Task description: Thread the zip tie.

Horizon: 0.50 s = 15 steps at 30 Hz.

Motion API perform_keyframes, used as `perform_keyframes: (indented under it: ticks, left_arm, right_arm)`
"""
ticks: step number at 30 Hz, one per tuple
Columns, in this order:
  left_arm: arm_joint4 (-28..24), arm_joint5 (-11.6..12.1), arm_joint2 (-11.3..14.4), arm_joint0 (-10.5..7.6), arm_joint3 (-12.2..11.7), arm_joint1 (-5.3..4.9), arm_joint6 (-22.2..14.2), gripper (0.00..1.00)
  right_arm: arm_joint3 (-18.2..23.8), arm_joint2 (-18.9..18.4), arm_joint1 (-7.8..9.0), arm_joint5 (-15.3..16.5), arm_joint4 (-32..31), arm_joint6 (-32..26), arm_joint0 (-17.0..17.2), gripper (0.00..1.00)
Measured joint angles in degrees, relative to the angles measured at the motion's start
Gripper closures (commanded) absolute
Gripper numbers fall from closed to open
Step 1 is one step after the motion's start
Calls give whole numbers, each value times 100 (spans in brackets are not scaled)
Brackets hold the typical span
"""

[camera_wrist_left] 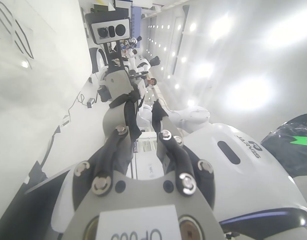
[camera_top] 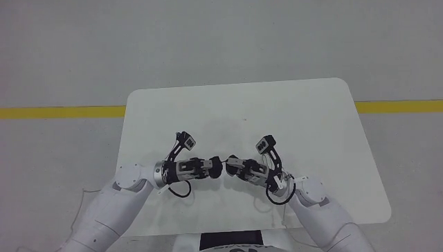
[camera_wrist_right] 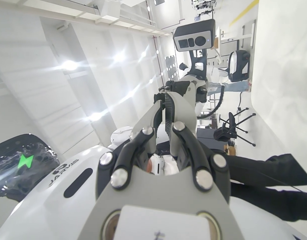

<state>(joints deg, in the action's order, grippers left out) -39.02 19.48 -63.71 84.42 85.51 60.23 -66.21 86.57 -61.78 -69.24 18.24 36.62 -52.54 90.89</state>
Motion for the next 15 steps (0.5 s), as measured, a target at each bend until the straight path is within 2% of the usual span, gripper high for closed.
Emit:
perform_keyframes:
  ticks: [5, 10, 15]
  left_arm:
    - [-51, 0, 5, -29, -53, 22, -26, 86]
    - [-88, 0, 2, -44, -107, 40, -42, 93]
    - [-88, 0, 2, -52, -159, 52, -48, 93]
  right_arm:
    - [-18, 24, 2, 38, -62, 69, -15, 100]
    - [-7, 49, 5, 57, -103, 97, -28, 100]
    - [-11, 104, 2, 41, -95, 88, -58, 100]
